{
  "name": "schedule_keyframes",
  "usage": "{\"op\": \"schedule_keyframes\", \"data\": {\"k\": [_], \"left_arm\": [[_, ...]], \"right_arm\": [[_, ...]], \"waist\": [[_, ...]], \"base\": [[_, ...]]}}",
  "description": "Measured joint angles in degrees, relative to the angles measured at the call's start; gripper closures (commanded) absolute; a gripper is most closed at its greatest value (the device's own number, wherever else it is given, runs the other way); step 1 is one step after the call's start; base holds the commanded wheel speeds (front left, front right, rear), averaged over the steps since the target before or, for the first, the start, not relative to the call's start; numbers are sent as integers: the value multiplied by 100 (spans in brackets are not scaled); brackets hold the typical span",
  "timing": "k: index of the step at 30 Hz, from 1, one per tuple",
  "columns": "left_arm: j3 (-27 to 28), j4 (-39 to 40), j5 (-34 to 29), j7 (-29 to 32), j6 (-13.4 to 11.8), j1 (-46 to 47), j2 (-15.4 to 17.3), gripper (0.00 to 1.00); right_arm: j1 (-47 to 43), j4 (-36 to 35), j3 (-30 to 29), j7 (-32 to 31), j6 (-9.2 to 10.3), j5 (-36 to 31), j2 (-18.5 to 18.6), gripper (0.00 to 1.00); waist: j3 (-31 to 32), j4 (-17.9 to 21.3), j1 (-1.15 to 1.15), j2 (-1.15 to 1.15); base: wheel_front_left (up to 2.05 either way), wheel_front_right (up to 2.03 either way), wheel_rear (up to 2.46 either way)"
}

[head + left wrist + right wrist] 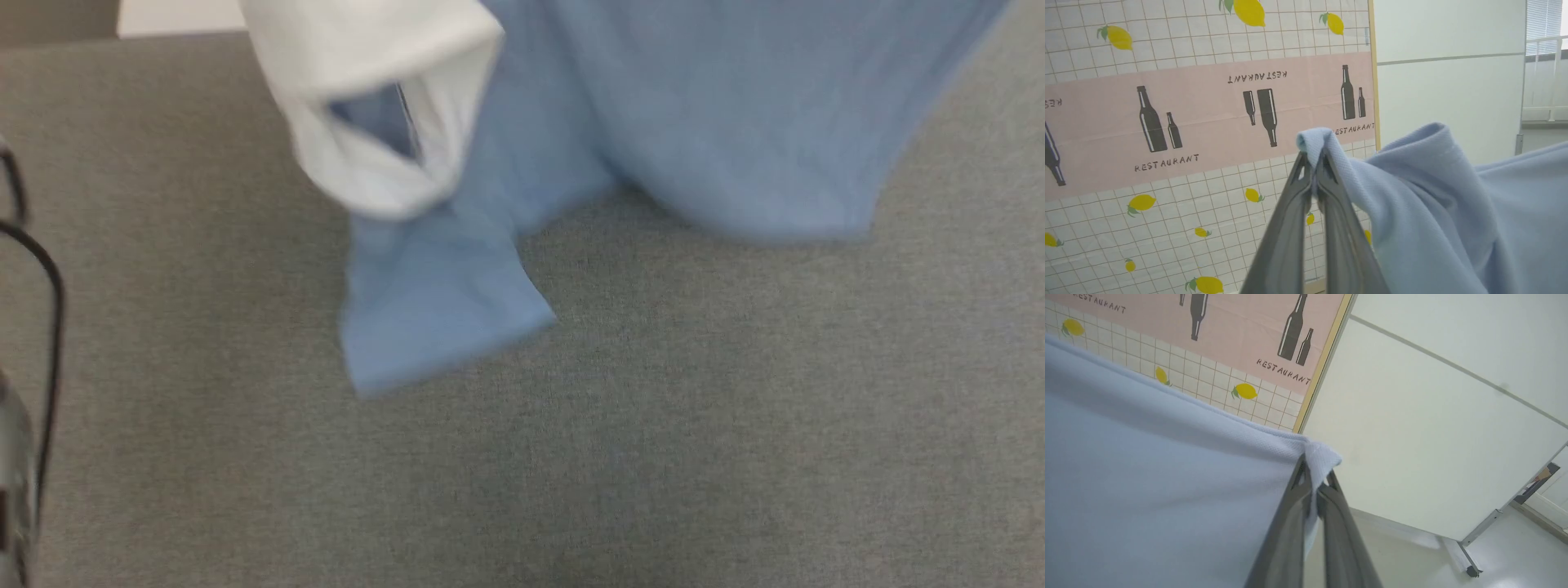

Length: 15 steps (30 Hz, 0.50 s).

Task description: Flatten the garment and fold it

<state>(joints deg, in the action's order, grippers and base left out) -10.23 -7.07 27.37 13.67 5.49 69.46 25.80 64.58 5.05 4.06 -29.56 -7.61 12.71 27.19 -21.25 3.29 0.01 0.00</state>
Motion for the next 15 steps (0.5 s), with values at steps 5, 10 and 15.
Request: {"op": "schedule_keyframes", "data": {"k": [5, 10, 15], "left_arm": [[112, -471, -533, -550, -194, 1194, 168, 100], [145, -721, -843, -1319, -354, 1756, 165, 100], [-63, -1255, -872, -1638, -229, 1491, 126, 100]], "right_arm": [[1249, 730, -212, 628, -1, -778, -487, 100], [1817, 1185, -497, 1262, -3, -1316, -829, 100], [1671, 1652, -554, 1667, -2, -1397, -964, 100]], "waist": [[-575, 87, 0, 0], [-1014, 184, 1, 0], [-1238, 198, 1, 0]], "base": [[0, 0, 0], [0, 0, 0], [0, 0, 0]]}}
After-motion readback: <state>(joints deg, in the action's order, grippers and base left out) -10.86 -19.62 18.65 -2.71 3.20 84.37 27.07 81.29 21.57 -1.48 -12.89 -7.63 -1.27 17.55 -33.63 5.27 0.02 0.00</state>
